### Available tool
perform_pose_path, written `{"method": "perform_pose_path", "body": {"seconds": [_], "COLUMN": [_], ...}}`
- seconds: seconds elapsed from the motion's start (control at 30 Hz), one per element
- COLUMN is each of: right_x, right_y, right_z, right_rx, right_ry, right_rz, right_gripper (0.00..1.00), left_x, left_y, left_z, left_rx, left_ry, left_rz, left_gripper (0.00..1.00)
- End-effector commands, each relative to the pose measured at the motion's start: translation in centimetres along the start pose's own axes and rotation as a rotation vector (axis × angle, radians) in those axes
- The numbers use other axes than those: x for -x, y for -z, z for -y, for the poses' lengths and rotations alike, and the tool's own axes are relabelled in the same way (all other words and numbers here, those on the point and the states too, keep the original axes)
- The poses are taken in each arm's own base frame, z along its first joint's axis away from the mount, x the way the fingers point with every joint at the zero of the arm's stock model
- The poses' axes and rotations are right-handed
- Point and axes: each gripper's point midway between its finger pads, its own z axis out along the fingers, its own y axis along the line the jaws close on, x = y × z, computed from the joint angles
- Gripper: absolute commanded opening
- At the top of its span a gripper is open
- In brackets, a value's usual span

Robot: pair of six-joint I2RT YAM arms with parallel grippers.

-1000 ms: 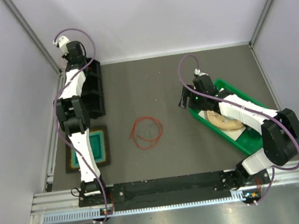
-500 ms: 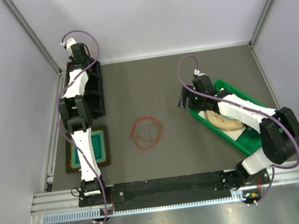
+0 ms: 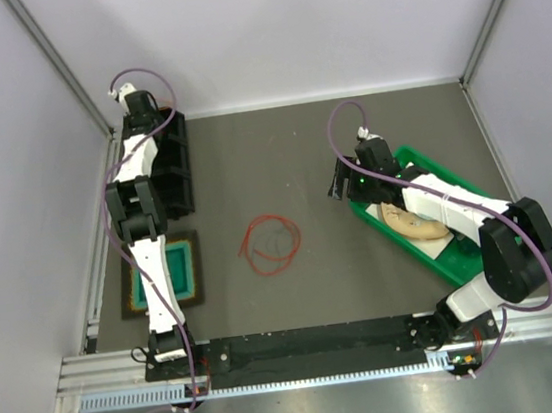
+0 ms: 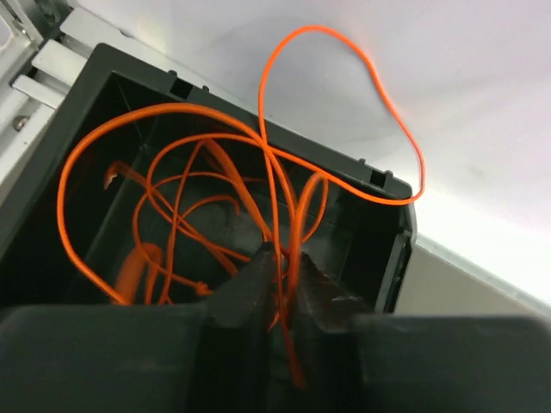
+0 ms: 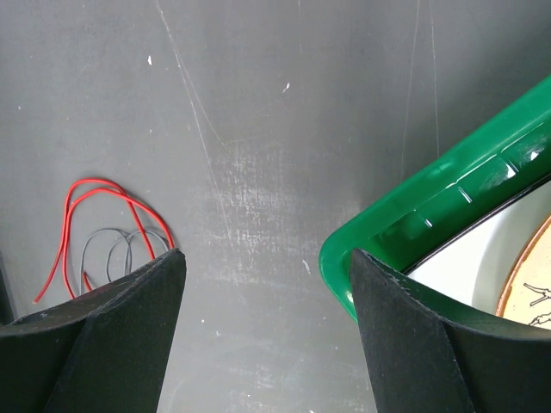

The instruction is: Untangle the cables

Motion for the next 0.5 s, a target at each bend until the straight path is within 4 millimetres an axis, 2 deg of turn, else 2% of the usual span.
{"method": "perform_pose_path", "body": {"seconds": [0.0, 0.13, 0.17, 0.23, 0.27, 0.47], "right_x": [2.1, 1.9, 1.9, 2.1, 2.1, 2.1], "right_y": [-0.1, -0.1, -0.1, -0.1, -0.1, 0.1], "right_z": [-1.3, -1.8, -1.9, -1.9, -2.0, -2.5], "right_rx": [0.035, 0.06, 0.062, 0.065, 0.067, 0.095], "right_ry": [-0.009, -0.006, -0.008, -0.009, -0.006, -0.004], "right_rz": [0.054, 0.037, 0.037, 0.04, 0.041, 0.04], "right_gripper": [0.76, 0.76, 0.76, 0.76, 0.76, 0.76], "left_x": [3.2, 4.7, 5.5, 6.3, 7.4, 9.5], "left_y": [0.8, 2.4, 3.1, 3.9, 4.7, 7.2], "left_z": [1.6, 3.0, 3.5, 3.8, 4.1, 4.4], "left_rx": [-0.066, -0.124, -0.137, -0.145, -0.151, -0.153], "left_ry": [0.003, 0.011, 0.014, 0.011, 0.012, 0.007], "left_rz": [0.058, 0.052, 0.063, 0.07, 0.087, 0.102], "left_gripper": [0.31, 0.36, 0.37, 0.4, 0.44, 0.5]}}
